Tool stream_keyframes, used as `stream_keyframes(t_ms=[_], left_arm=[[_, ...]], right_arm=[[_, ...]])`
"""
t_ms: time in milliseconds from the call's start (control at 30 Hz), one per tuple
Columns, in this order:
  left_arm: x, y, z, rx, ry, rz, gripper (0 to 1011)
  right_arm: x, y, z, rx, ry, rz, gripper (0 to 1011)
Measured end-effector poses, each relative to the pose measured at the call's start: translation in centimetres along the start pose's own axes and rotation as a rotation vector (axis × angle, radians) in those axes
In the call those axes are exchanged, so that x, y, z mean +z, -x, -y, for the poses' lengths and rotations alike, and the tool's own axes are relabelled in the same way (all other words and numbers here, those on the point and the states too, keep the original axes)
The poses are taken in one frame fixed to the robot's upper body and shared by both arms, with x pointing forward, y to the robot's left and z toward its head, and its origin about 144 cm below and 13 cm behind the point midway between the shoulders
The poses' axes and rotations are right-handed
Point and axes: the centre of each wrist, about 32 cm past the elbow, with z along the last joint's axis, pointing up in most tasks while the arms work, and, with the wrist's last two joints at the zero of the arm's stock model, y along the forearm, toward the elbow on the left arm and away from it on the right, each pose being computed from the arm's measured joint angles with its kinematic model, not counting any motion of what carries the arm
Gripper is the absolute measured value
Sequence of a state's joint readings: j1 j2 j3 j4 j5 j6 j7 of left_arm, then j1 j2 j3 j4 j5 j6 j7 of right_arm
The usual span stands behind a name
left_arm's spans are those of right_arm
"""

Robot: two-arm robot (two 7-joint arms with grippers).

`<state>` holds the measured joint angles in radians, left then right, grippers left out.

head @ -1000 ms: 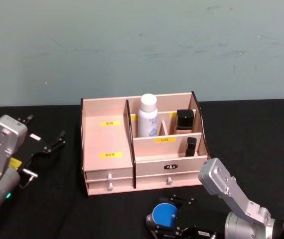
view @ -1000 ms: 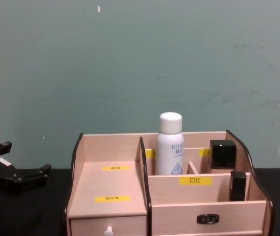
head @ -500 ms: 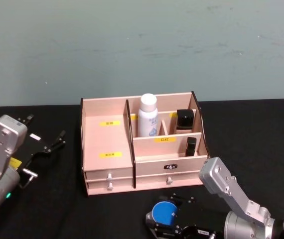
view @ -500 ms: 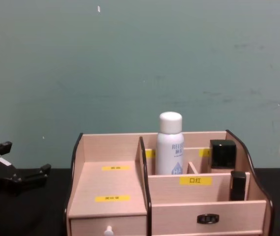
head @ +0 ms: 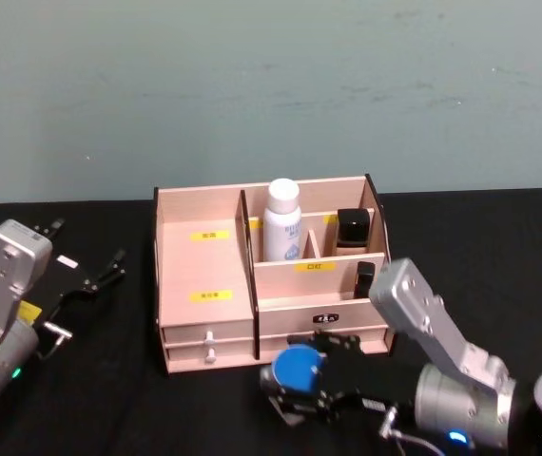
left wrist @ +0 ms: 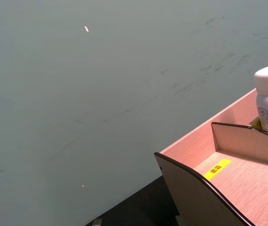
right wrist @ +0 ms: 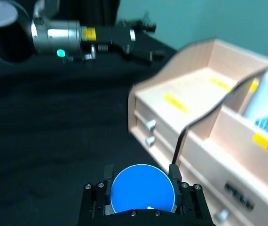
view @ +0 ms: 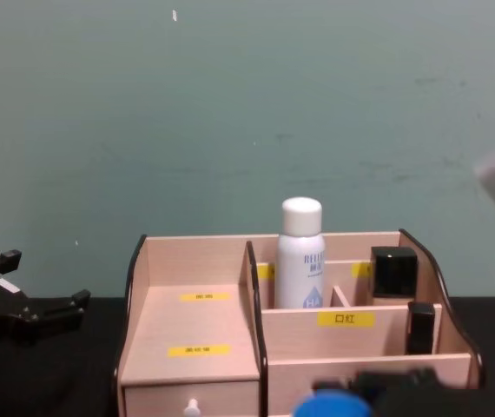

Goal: Pick up the facial cleanser and watermelon frost from the table and place them into the tiered storage box.

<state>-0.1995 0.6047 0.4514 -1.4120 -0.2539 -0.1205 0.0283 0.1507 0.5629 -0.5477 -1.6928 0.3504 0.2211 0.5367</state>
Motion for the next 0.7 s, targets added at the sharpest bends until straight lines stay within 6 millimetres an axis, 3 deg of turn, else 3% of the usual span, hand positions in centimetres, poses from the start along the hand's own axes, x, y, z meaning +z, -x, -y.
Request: stream_keyframes(t_ms=[333,700], left_arm=[[0.0,0.0,0.0,0.0,0.0,0.0,1010],[0.0,0.0,0.0,0.0,0.0,0.0,1010]], right_arm=[[4.7,-1.1,-1.5,0.039,-0.077,0.074,718],[6.7,-2.1,-3.9,0.081,-0.121,0.12,718]])
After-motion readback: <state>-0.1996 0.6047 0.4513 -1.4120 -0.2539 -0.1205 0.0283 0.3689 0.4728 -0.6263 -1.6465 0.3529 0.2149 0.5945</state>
